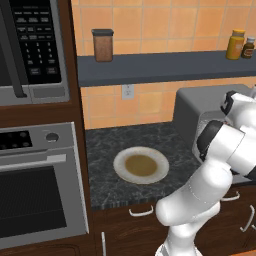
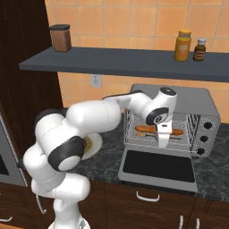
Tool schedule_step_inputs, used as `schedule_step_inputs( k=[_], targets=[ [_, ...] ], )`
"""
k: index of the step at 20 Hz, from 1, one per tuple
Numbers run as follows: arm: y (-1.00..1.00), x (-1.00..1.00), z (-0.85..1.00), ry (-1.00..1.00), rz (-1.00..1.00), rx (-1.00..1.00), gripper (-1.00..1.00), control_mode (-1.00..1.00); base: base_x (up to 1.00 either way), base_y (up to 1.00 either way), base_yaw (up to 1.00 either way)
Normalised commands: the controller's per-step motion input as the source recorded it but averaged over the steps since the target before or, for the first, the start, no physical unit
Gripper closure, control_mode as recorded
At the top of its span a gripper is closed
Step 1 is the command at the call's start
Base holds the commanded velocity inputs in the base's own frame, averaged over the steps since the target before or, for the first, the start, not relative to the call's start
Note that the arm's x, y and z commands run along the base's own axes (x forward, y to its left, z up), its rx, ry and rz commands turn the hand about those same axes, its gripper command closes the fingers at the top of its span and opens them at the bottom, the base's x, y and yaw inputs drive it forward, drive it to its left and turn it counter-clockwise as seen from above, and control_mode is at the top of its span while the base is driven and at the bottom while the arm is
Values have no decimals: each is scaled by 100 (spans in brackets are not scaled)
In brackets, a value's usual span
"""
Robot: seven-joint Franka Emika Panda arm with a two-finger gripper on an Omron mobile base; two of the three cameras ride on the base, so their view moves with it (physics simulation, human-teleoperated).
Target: Pick up the kebab skewer and baguette bread, and place them inside the toaster oven. Close the toaster oven door and start by setting the timer.
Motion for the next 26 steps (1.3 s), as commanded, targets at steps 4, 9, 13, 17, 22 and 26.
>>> schedule_step_inputs(
  k=[4, 9, 13, 17, 22, 26],
  targets=[
    [-4, 35, -6, 10, 0, 1, 100, -100, 0, 0, 0],
    [0, 26, 0, 2, -1, 0, -100, -100, 0, 0, 0],
    [0, 9, 0, -7, -5, 0, -100, -100, 0, 0, 0],
    [0, 0, 0, -8, -3, 0, -100, -100, 0, 0, 0],
    [-15, -20, 7, -5, -6, 0, -100, -100, 0, 0, 0],
    [-19, -47, 38, -3, -1, 0, -100, -100, 0, 0, 0]
  ],
)
